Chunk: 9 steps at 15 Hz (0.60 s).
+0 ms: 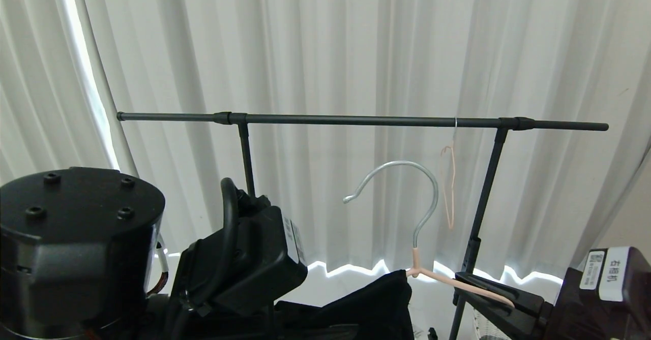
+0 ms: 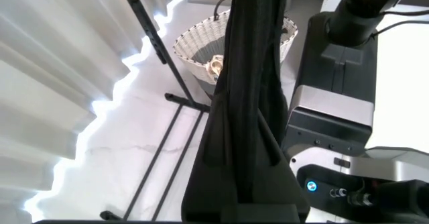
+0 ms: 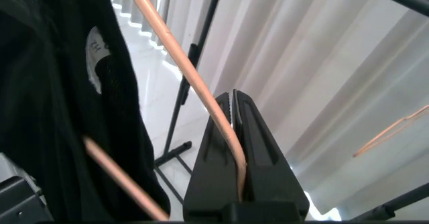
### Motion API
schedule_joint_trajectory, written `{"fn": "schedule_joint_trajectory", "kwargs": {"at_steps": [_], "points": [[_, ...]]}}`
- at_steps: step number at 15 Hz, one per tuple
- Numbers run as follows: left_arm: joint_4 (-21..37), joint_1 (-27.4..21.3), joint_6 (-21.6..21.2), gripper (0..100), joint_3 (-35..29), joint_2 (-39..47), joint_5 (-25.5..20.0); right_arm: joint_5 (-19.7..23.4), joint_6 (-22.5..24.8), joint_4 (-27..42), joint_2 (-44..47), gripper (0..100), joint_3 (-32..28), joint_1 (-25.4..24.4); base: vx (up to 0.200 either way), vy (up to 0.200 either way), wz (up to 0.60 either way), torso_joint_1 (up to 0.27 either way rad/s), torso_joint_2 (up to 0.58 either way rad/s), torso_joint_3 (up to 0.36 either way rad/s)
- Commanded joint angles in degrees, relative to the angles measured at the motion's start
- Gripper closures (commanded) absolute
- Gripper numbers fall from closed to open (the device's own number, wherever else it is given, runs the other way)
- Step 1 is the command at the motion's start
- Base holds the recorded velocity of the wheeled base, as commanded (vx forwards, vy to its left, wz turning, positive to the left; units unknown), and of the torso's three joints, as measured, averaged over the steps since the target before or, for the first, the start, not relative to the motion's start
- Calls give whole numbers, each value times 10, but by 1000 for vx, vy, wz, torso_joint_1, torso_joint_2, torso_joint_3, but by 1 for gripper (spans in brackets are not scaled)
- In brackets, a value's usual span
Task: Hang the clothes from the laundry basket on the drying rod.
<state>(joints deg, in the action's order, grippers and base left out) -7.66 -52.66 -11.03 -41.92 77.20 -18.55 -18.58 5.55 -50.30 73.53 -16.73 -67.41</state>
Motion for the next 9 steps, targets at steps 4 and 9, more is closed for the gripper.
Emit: {"fn": "schedule_joint_trajectory", "kwargs": {"at_steps": [4,9], "points": [[0,3,0,100,0,1,2,0,8,-2,-4,100,3,-3,0,0,0,0,0,0],[-3,27,-9,100,14,-1,33,-7,34,-2,-10,0,15,4,0,0,0,0,0,0]]}}
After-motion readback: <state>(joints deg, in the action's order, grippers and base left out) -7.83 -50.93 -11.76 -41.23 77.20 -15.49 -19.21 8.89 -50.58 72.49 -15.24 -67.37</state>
